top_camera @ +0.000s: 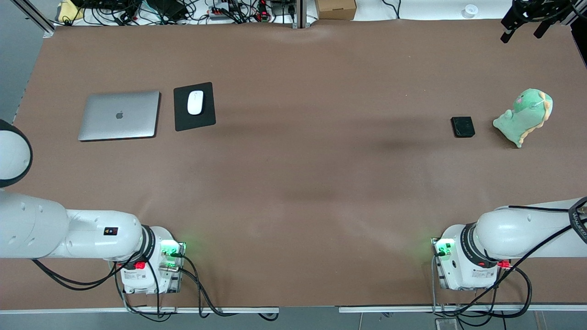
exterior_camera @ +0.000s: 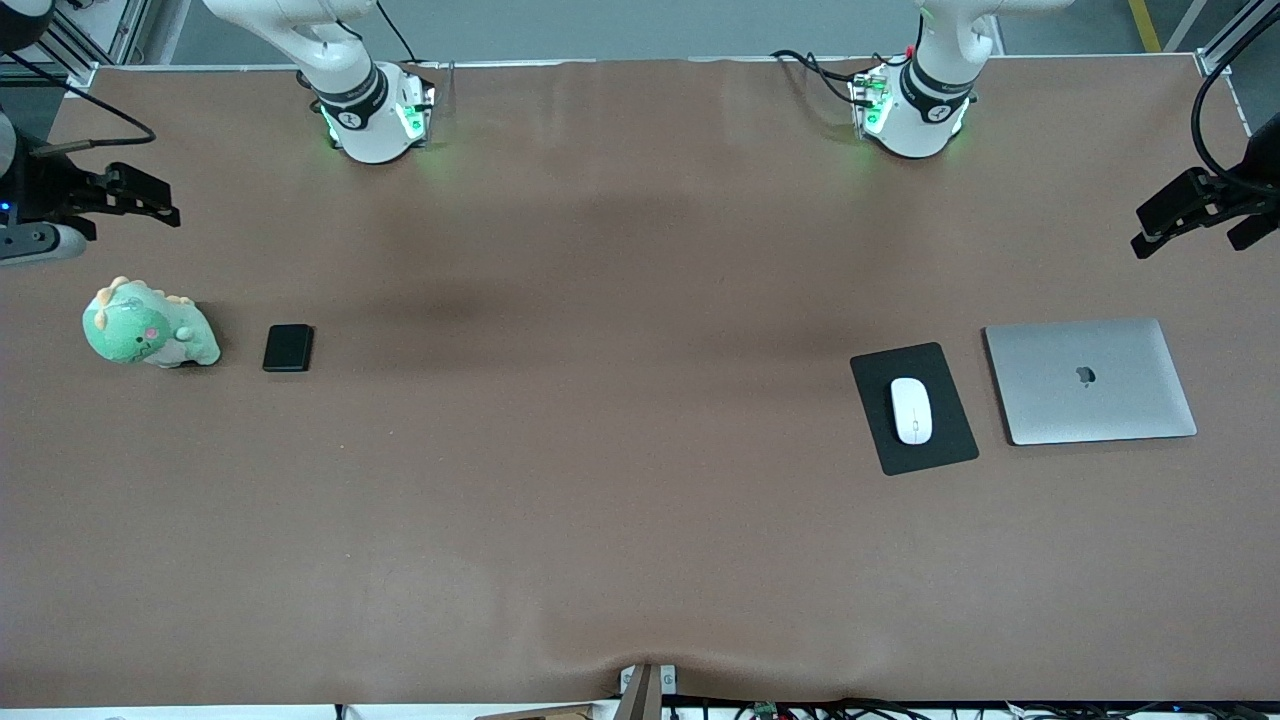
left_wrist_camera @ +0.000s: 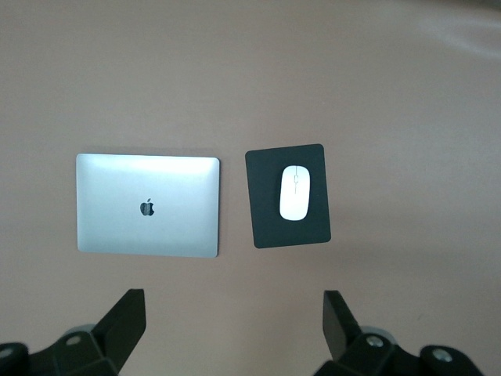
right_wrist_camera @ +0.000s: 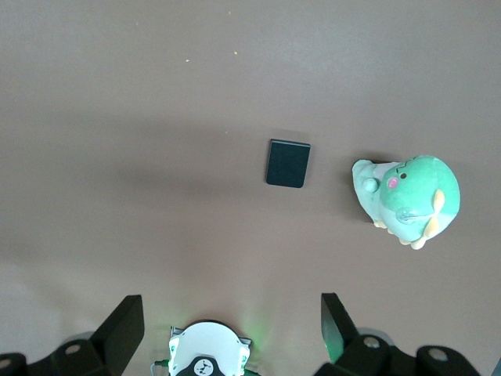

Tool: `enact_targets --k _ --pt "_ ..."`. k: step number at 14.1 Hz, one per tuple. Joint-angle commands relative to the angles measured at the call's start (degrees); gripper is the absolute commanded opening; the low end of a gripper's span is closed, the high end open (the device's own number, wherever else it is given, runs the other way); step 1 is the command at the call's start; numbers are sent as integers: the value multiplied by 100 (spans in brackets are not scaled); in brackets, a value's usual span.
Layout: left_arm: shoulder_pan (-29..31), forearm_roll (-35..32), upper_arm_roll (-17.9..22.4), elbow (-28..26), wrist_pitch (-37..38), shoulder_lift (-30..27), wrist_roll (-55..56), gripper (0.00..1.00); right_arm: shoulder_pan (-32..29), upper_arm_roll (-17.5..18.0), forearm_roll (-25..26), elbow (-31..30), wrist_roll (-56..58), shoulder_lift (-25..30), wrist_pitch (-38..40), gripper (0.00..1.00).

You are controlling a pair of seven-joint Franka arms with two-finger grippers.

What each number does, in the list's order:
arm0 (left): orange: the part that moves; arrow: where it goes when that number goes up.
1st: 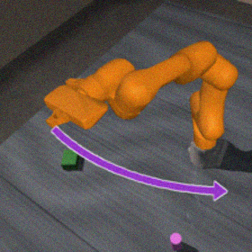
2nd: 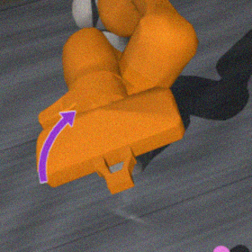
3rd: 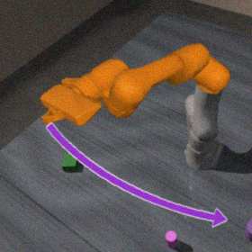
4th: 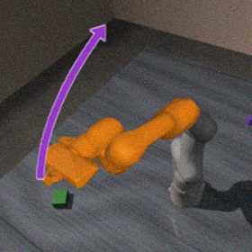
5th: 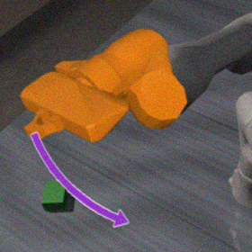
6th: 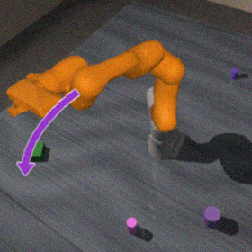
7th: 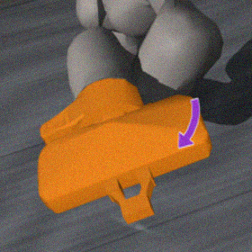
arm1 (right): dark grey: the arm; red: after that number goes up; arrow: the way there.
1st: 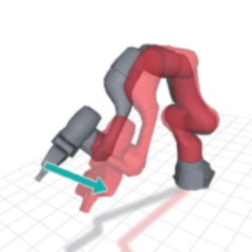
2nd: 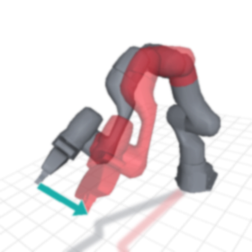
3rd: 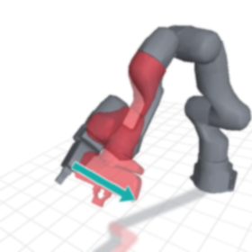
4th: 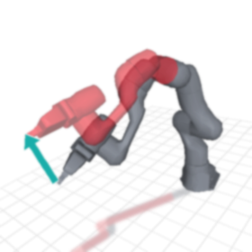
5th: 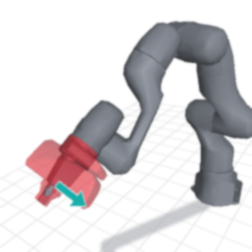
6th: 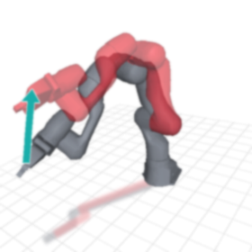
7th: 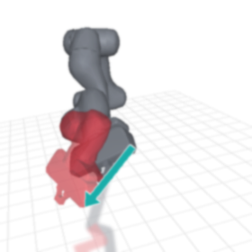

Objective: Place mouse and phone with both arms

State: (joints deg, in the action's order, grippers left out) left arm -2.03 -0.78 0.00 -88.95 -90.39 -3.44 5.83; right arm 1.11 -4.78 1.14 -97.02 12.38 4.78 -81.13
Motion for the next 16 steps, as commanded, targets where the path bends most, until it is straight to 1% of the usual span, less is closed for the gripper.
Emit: enact_targets --k 1,2,3,5,7,10,11,13,16 --pt "-8 113 -18 36 -23 10 -12 100 -232 -14 79 -80 -138 41 -51 100" --pt "0 113 -18 36 -14 10 -12 100 -408 -6 45 -185 -148 23 -200 100" --pt "0 113 -26 36 -6 1 -12 100 -453 -6 -25 -264 -165 23 -262 100" --pt "-8 131 -35 10 30 -8 5 100 -410 20 -61 -212 -585 23 -246 100" --pt "-8 140 -122 -69 56 -43 6 100 -331 38 0 6 -675 23 -228 100" --pt "1 140 -211 -464 -66 -253 14 100 -366 29 -53 122 -649 23 -263 100" --pt "0 140 -220 -517 -93 -289 14 100 -357 29 -61 122 -657 23 -280 100" --pt "-8 131 -229 -544 -93 -306 14 100 -339 38 -70 157 -657 23 -351 100" --pt "53 131 -246 -509 -93 -289 -12 100 -331 56 -70 411 -666 23 -281 100"
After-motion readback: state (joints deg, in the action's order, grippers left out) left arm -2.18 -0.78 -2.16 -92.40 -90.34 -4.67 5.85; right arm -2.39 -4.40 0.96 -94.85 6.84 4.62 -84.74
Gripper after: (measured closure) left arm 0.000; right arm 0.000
